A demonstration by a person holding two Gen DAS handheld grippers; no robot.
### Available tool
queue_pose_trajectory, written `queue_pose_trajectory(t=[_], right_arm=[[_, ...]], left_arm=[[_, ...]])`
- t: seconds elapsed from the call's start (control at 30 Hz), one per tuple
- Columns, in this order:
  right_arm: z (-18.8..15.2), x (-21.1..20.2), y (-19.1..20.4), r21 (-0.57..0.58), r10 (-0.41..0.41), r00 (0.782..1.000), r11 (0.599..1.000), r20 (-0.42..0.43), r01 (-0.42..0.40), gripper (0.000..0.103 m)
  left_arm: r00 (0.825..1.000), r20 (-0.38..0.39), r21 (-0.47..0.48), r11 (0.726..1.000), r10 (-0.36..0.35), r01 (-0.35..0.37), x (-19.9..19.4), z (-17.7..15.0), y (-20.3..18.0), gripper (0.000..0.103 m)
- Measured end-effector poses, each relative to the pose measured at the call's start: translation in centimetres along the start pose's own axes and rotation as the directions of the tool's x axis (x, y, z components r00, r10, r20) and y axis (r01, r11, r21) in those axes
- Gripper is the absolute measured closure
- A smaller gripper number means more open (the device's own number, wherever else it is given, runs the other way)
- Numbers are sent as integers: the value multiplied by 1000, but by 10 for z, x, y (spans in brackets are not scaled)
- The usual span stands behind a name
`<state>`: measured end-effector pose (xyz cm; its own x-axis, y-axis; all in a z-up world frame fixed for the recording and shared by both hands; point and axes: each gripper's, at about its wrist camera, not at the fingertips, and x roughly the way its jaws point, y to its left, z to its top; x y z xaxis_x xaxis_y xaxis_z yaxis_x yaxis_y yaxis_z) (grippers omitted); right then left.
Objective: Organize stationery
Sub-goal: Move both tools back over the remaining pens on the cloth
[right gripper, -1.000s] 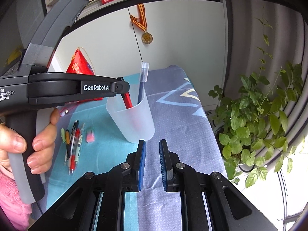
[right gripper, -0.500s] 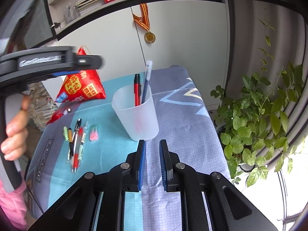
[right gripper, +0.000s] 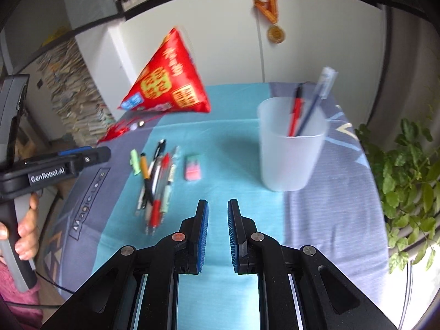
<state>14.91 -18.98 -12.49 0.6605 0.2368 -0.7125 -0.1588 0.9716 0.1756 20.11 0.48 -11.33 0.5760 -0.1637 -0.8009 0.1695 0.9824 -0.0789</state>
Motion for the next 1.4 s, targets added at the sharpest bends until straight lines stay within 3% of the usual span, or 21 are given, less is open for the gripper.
queue_pose_trajectory(t=[0.07,0.23,0.6,0.77,1.1,1.4], right_arm=[[0,7,11,-21,7,1000,1000,-23,-7,90],[-2,16,27,-51,12,998,999,-55,-15,90],[1,41,29,-38,12,992,999,-128,-17,90],[5,60,38,-40,38,986,998,-165,-45,89],[12,86,56,-55,75,977,995,-201,-88,87],[15,98,62,-77,22,981,996,-191,-37,87]], left_arm=[[999,-40,-23,999,-25,24,10,-4,5,71],[992,-108,-38,998,-63,60,32,-1,-2,71],[983,-165,-23,997,-75,73,66,1,-11,71],[976,-177,-29,992,-125,121,64,-3,-4,94],[969,-196,-49,988,-151,144,49,-29,22,93],[971,-193,-52,990,-139,131,45,-38,30,91]])
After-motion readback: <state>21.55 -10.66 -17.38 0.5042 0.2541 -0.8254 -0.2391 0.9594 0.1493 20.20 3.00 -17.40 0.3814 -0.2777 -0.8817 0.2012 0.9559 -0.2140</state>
